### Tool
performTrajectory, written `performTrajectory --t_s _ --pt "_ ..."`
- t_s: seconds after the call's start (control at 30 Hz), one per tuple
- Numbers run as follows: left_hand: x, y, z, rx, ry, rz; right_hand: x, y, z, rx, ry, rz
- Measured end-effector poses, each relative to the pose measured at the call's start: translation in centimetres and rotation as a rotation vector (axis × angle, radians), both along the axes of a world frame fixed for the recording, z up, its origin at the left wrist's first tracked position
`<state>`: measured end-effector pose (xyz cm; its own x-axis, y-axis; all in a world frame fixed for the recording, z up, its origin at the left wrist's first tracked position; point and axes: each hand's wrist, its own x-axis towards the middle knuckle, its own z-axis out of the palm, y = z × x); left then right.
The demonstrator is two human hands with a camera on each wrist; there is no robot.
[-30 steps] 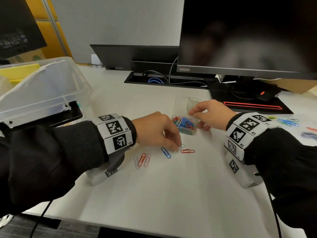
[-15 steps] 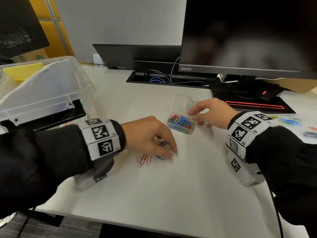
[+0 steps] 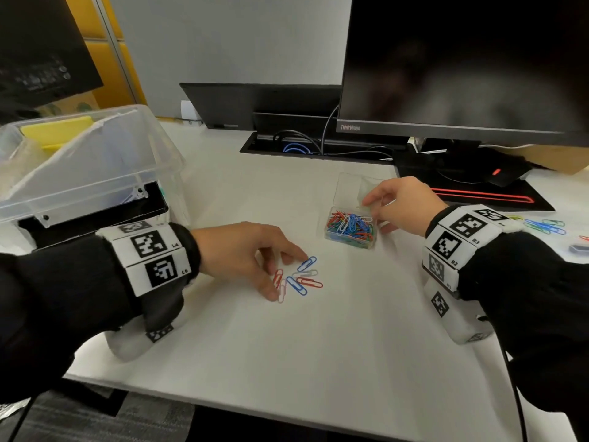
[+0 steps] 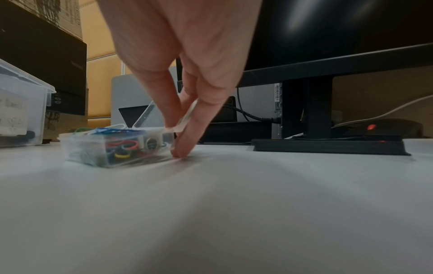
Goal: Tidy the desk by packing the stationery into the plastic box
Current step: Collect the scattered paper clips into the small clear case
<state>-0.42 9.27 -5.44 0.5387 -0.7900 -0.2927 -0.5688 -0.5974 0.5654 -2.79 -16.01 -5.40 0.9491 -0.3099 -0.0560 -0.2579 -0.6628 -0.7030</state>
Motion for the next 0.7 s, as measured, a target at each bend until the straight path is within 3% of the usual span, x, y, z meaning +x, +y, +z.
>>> performTrajectory --t_s 0.3,0.4,0.7 --pt "-0.5 -3.1 0.2 -0.070 -0.219 0.094 0.1 0.2 0.0 0.011 0.033 -0.014" --pt "-0.7 -2.7 0.0 0.058 -0.198 0.047 0.0 0.1 0.1 -0.001 0.032 0.002" --pt "-0.7 -5.0 0.0 -0.041 -0.152 -0.025 -0.4 0.7 0.3 -0.015 0.017 0.057"
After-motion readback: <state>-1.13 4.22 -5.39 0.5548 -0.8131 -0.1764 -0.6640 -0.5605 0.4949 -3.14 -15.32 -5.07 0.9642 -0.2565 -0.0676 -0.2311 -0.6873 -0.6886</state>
